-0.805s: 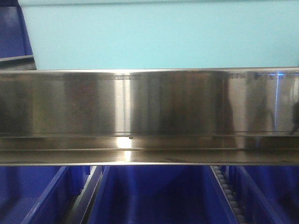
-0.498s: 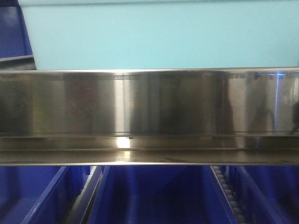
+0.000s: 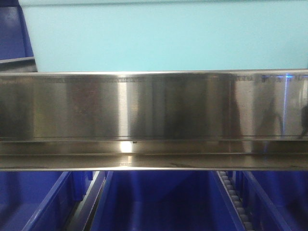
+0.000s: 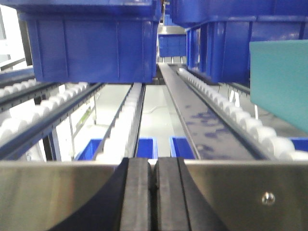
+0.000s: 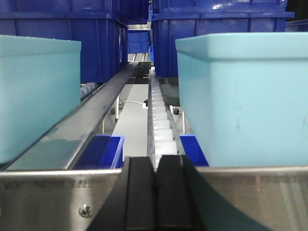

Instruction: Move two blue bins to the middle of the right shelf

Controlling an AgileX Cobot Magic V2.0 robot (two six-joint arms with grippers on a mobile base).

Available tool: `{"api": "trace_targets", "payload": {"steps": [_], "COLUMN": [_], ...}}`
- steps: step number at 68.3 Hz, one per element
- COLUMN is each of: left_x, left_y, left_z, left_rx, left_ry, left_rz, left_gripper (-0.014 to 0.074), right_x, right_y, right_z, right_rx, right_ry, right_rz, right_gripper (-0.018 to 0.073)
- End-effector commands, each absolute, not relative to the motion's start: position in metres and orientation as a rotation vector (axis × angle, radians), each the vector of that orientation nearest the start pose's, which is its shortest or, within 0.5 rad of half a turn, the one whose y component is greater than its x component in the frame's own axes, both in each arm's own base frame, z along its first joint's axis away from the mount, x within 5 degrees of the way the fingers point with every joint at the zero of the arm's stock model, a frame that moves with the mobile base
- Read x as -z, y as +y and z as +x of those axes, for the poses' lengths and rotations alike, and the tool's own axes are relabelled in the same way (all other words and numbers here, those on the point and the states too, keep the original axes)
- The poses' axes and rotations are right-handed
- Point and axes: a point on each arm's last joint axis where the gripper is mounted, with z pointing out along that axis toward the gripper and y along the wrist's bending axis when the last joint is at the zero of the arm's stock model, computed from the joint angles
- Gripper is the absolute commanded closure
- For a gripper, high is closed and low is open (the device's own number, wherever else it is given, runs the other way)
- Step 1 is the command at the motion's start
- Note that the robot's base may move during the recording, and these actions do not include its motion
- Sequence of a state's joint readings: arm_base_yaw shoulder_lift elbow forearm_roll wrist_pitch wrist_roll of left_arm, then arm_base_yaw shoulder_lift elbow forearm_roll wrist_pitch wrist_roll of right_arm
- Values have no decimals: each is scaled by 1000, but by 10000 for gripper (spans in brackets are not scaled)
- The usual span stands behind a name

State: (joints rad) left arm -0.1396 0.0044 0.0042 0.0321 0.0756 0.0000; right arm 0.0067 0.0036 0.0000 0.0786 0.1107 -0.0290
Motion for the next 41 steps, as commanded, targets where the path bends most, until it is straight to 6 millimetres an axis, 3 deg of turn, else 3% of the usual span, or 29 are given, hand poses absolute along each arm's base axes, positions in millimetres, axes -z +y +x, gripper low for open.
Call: {"api": "trace_targets", "payload": {"steps": [1, 28, 33, 41], "left_x": [-212, -234, -237, -269], "left_y": [-7, -7, -7, -6], "left_z": [56, 51, 50, 43], "left_rx": [81, 98, 117, 128], "left_ry": [1487, 1242, 1222, 1199], "left_rz": [125, 105, 82, 70], "left_gripper": [707, 707, 707, 702], "right_x": [-207, -221, -245, -289], "right_y": [1, 0, 0, 1], "right_z": [56, 55, 50, 35], "right_rx": [-52, -46, -47, -54], "right_ry": [1551, 1409, 1335, 1273], "right_rz": [26, 32, 31, 23], "right_gripper": [721, 721, 721, 721]}}
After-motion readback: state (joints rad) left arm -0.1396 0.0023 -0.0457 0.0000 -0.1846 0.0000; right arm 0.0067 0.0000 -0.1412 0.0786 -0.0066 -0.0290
